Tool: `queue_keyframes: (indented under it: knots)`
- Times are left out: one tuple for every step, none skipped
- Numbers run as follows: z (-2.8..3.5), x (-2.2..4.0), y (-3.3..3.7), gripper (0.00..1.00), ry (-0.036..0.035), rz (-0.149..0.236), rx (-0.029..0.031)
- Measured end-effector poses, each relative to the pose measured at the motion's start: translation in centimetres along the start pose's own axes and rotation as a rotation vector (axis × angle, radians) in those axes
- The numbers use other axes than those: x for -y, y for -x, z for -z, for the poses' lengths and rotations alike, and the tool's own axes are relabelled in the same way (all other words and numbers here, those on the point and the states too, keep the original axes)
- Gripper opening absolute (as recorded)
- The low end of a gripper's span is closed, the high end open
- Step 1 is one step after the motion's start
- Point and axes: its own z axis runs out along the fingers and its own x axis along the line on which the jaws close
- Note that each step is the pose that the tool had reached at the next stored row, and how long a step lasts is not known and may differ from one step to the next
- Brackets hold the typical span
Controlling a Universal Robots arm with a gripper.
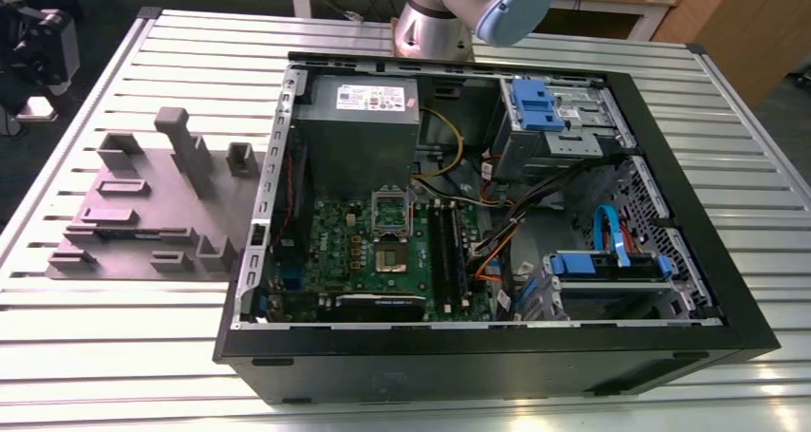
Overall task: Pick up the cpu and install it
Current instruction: 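Pick up the cpu and move it towards the insertion slot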
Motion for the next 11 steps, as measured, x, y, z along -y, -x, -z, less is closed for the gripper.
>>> queue_keyframes:
  knots:
    - [0.04,0.0,0.0,0.47,0.0,0.0,-0.0001]
    - [0.09,0.0,0.0,0.47,0.0,0.0,-0.0001]
    - [0.15,0.01,0.0,0.47,0.0,0.0,-0.0001]
    - [0.19,0.01,0.0,0.47,0.0,0.0,0.0]
    - [0.25,0.01,0.0,0.47,0.0001,0.0,0.0]
    - [0.33,0.01,0.0,0.47,0.0,0.0,-0.0001]
    - [0.42,0.01,0.01,0.47,0.0,0.0,-0.0001]
    - [0.51,0.01,0.01,0.47,0.0,0.0,-0.0001]
    - [0.6,0.02,0.0,0.47,0.0,0.0,0.0]
    - [0.69,0.02,0.01,0.47,0.0,0.0,-0.0001]
    - [0.78,0.02,0.01,0.47,0.0001,0.0,0.0001]
